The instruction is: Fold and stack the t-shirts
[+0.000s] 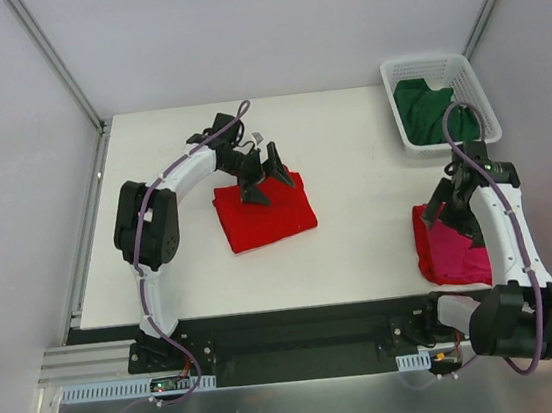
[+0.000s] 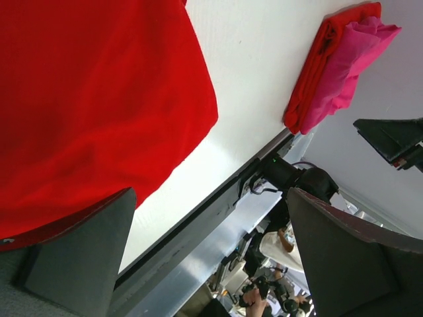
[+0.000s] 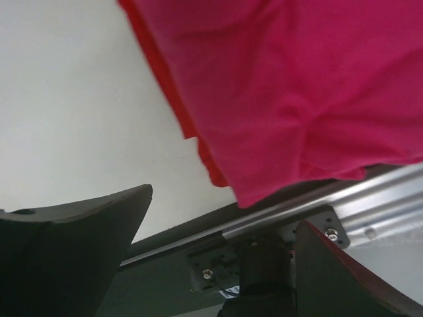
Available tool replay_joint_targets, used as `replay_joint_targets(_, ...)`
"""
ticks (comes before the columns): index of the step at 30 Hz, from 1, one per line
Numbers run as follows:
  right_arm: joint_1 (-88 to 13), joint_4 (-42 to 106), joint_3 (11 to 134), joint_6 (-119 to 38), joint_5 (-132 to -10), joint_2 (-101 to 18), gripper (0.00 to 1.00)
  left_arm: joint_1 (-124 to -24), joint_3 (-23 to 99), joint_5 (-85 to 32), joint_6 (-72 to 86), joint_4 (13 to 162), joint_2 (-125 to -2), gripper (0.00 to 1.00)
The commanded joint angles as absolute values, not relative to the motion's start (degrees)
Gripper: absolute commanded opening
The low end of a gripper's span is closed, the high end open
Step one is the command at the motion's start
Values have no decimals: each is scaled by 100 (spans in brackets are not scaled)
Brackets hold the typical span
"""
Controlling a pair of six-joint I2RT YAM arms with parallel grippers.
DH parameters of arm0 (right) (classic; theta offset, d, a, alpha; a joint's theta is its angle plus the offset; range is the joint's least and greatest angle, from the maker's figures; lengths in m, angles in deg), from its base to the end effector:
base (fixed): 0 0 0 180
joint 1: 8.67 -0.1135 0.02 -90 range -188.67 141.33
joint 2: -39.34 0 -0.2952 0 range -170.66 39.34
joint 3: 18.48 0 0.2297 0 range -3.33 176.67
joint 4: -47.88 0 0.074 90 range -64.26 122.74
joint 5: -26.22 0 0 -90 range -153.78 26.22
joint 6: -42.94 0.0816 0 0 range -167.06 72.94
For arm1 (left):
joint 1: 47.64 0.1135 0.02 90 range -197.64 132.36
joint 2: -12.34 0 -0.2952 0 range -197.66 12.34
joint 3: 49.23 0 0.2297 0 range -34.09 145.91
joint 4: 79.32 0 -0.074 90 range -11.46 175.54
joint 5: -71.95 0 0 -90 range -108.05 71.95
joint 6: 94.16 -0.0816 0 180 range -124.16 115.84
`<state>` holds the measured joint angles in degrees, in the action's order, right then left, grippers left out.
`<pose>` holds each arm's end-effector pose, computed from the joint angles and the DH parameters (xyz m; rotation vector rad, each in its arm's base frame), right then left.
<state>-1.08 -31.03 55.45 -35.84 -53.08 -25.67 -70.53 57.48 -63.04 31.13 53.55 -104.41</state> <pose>0.1714 -0.0381 0.2718 0.4991 2.7322 -0.2444 0.3925 -0.2284 0.2264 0.0359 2.7192 -1.3635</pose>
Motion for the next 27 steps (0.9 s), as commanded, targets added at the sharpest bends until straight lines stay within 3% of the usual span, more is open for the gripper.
replay_joint_targets(1,327,-3608,5485,-3055,-3952,-2711,96,-7040,5855,-6516,3100,5390,-10341,99)
replay_joint_targets(11,1075,-3363,5538,-2043,-4163,-3572,96,-7040,5662,-6683,2941,5381,-10271,99)
replay_joint_targets(18,1294,-2090,5187,-2078,-4110,-3555,96,-7040,5653,-6744,2897,5381,-10420,99)
replay_joint_targets(27,1945,-1465,5019,-1017,-4699,-3633,96,-7040,5425,-6709,2871,5373,-10236,99)
